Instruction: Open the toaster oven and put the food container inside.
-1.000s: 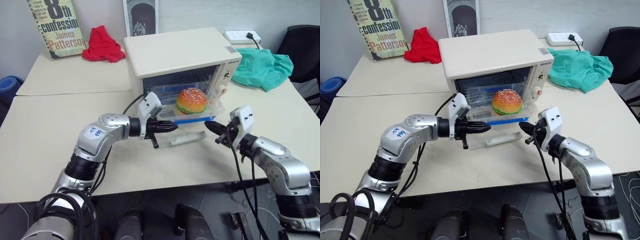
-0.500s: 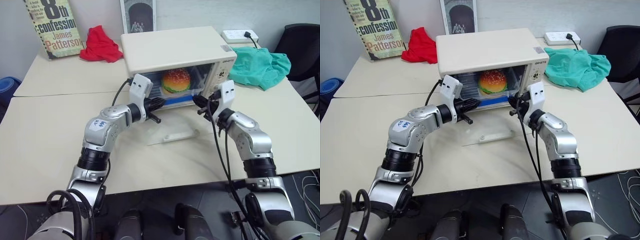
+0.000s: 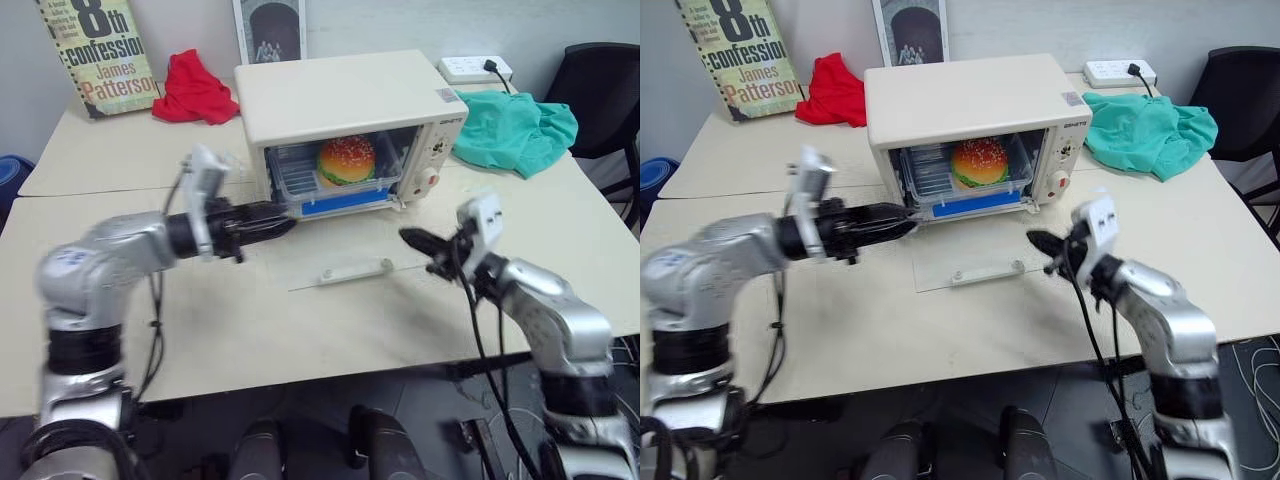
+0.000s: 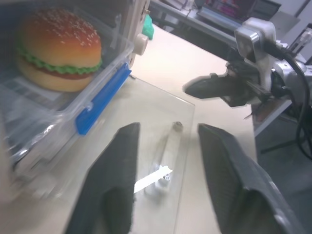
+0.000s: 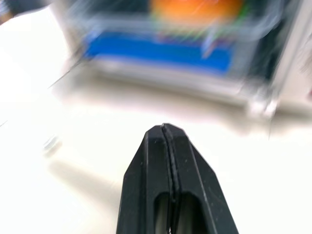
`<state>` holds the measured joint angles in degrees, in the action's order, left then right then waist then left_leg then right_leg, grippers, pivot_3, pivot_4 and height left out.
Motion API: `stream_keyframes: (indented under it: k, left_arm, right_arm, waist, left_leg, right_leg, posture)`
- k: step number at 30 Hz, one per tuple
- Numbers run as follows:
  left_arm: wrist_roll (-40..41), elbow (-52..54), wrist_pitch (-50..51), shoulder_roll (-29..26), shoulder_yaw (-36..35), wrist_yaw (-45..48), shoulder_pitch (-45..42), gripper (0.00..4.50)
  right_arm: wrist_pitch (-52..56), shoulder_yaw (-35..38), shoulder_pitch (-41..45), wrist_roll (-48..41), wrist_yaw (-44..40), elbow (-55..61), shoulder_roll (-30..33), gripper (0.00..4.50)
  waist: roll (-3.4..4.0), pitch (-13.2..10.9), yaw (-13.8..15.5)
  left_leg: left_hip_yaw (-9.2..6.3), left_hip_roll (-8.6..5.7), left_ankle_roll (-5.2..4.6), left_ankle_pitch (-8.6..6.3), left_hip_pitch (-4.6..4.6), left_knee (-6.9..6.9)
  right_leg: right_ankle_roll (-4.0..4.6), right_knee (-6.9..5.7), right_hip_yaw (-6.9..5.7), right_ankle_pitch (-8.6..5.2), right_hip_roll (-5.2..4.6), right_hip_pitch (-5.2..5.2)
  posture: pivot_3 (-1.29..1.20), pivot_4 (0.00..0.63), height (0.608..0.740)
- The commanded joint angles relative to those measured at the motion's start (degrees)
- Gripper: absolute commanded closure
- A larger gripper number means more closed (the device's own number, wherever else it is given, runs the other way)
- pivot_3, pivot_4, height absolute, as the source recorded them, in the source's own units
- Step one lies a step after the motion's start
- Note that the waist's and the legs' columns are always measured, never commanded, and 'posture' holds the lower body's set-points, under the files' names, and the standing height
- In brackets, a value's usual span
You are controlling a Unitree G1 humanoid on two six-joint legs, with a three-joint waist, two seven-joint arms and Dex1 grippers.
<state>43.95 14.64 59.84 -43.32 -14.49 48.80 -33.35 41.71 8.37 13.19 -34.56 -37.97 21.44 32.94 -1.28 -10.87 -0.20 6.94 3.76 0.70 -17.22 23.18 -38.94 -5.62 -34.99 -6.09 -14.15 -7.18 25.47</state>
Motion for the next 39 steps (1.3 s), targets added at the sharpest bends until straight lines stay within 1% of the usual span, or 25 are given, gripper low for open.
stream_keyframes:
  k: [1, 3, 5, 7, 9, 13, 15, 17, 20, 22, 23, 26, 28, 31, 33, 34, 39]
  left_arm:
    - [4.2, 2.7, 0.1, -7.0, -4.9, 6.6, 2.2, 1.27]
    - [4.0, 2.3, -1.2, -11.0, -5.7, 9.4, 3.4, 0.71]
    - [3.7, 1.9, -2.6, -13.4, -5.6, 10.9, 3.4, 0.08]
    - [2.7, 1.7, -4.8, -14.3, -5.1, 11.0, 3.1, 0.03]
    - [-0.4, 1.2, -8.7, -13.8, -3.8, 9.2, 2.0, 0.03]
    - [-1.2, 0.6, -10.6, -13.7, -1.9, 9.3, 1.3, 0.03]
    - [-1.3, 0.8, -11.1, -14.0, -1.5, 9.4, 1.4, 0.03]
    - [-1.9, 0.3, -11.8, -14.2, -1.5, 9.0, 1.7, 0.03]
    - [-2.8, -0.7, -12.7, -14.8, -2.4, 8.7, 2.6, 0.03]
    - [-3.4, -1.3, -13.3, -15.2, -2.6, 8.8, 3.0, 0.00]
    - [-4.1, -1.8, -14.1, -15.6, -2.6, 9.1, 3.4, 0.00]
    - [-5.7, -4.2, -16.3, -16.7, -3.0, 10.0, 3.8, 0.00]
    - [-5.7, -6.0, -17.1, -17.6, -3.5, 10.9, 3.0, 0.00]
    - [-4.8, -8.1, -17.2, -18.9, -4.2, 12.9, 1.6, 0.00]
    - [-4.5, -9.1, -17.4, -19.5, -4.3, 13.9, 0.4, 0.00]
    - [-4.4, -9.6, -17.4, -19.6, -4.2, 14.4, -0.1, 0.00]
    - [-3.4, -10.5, -16.4, -19.3, -4.5, 15.0, -1.9, 0.00]
  right_arm:
    - [3.3, 2.7, -7.3, -4.2, 0.4, 9.4, 1.5, 4.50]
    - [3.5, 3.0, -10.5, -3.6, 2.5, 9.8, 0.4, 4.50]
    - [2.3, 2.2, -11.6, -1.8, 4.3, 8.4, -0.6, 4.50]
    - [1.0, 1.8, -11.2, -0.5, 5.5, 5.6, -1.8, 4.50]
    - [-1.6, 1.2, -9.8, 1.4, 6.1, 1.0, -3.4, 4.50]
    - [-8.6, -0.5, -4.8, 6.7, 5.9, -9.9, -5.4, 4.50]
    - [-11.4, -0.5, -2.4, 8.2, 6.2, -13.7, -6.1, 4.50]
    - [-12.3, 0.0, -0.6, 7.9, 5.5, -14.3, -6.3, 4.50]
    - [-9.5, 3.1, 2.8, 4.0, 5.0, -11.2, -5.0, 4.50]
    - [-7.0, 6.2, 5.8, 0.7, 4.9, -8.9, -3.0, 4.13]
    - [-4.4, 8.9, 8.0, -2.7, 4.1, -7.8, -0.7, 3.90]
    - [3.6, 15.9, 12.8, -11.9, -1.5, -6.9, 9.8, 2.88]
    - [7.4, 18.4, 12.6, -15.4, -7.4, -7.1, 17.2, 2.14]
    - [10.2, 20.8, 10.6, -18.0, -15.4, -8.4, 25.7, 1.09]
    - [10.3, 22.2, 8.9, -18.0, -20.0, -10.1, 29.6, 0.42]
    - [10.8, 22.6, 9.0, -18.5, -20.3, -10.7, 30.3, 0.07]
    - [9.7, 22.2, 9.2, -17.5, -17.9, -10.4, 29.3, 0.07]
  waist:
    - [0.00, 0.0, 0.1]
    - [0.00, 0.0, 0.1]
    - [0.00, 0.0, 0.2]
    - [0.00, 0.0, 0.2]
    - [0.00, 0.0, 0.2]
    - [0.00, 0.0, 0.0]
    - [0.00, 0.0, -0.1]
    - [0.01, 0.0, -0.1]
    - [0.01, 0.0, -0.1]
    - [0.04, 0.0, -0.1]
    - [0.05, 0.0, 0.0]
    - [0.19, -0.1, 0.3]
    - [0.19, -0.1, 0.8]
    - [0.09, -0.1, 1.0]
    - [0.08, -0.1, 1.0]
    - [0.08, -0.1, 1.0]
    - [0.08, -0.1, 0.3]
  left_leg:
    - [0.00, -0.01, -0.06, -0.04, -0.02, -0.02]
    - [-0.02, -0.01, -0.23, -0.15, -0.03, -0.04]
    - [-0.04, -0.01, -0.22, -0.16, -0.06, -0.04]
    - [-0.04, -0.02, -0.22, -0.16, -0.06, -0.04]
    - [-0.04, -0.02, -0.20, -0.18, -0.07, -0.04]
    - [0.00, -0.02, -0.13, -0.15, -0.06, -0.04]
    - [0.02, -0.01, 0.06, -0.04, -0.06, -0.03]
    - [0.03, 0.00, 0.07, -0.04, -0.06, 0.00]
    - [0.05, 0.03, 0.08, -0.03, -0.04, 0.00]
    - [0.06, 0.03, 0.08, -0.04, -0.04, -0.02]
    - [0.06, 0.03, 0.07, -0.04, -0.03, -0.03]
    - [0.06, 0.03, 0.03, -0.06, -0.02, -0.04]
    - [-0.02, 0.02, 0.02, -0.07, 0.00, -0.01]
    - [-0.03, 0.12, 0.02, -0.15, -0.02, 0.07]
    - [0.04, 0.12, -0.10, -0.22, 0.00, 0.05]
    - [0.10, 0.12, -0.16, -0.25, 0.00, -0.01]
    - [0.19, 0.12, -0.17, -0.25, -0.11, -0.10]
  right_leg:
    - [0.03, 0.10, 0.00, -0.02, -0.01, -0.01]
    - [0.05, 0.16, 0.00, -0.02, -0.01, -0.01]
    - [0.08, 0.14, 0.00, -0.03, -0.02, -0.01]
    - [0.11, 0.13, 0.01, -0.04, -0.02, -0.01]
    - [0.12, 0.11, 0.01, -0.05, -0.02, -0.01]
    - [0.12, 0.08, 0.01, -0.05, 0.00, 0.00]
    - [0.13, 0.05, 0.01, -0.05, 0.02, 0.02]
    - [0.13, -0.05, 0.02, -0.06, 0.04, 0.03]
    - [0.12, -0.09, 0.03, -0.05, 0.06, 0.03]
    - [0.12, -0.10, 0.04, -0.05, 0.06, 0.03]
    - [0.11, -0.09, 0.05, -0.05, 0.06, 0.03]
    - [0.11, -0.07, 0.06, -0.05, 0.05, 0.03]
    - [0.14, -0.03, -0.01, -0.06, 0.05, 0.03]
    - [0.19, 0.03, -0.05, -0.09, 0.17, 0.01]
    - [0.16, 0.10, -0.02, -0.08, 0.18, 0.01]
    - [0.13, 0.10, 0.02, -0.06, 0.17, 0.01]
    - [0.09, 0.15, 0.14, -0.04, 0.15, 0.01]
  posture:
    - [0.00, 0.150, 0.740]
    - [0.00, 0.150, 0.740]
    - [0.00, 0.150, 0.740]
    - [0.00, 0.150, 0.740]
    - [0.00, 0.150, 0.740]
    - [0.00, 0.150, 0.740]
    - [0.00, 0.150, 0.740]
    - [0.00, 0.150, 0.740]
    - [0.00, 0.150, 0.740]
    - [0.00, 0.150, 0.740]
    - [0.00, 0.150, 0.740]
    - [0.00, 0.150, 0.740]
    - [0.00, 0.150, 0.740]
    - [0.00, 0.150, 0.740]
    - [0.00, 0.150, 0.740]
    - [0.00, 0.150, 0.740]
    - [0.00, 0.150, 0.740]
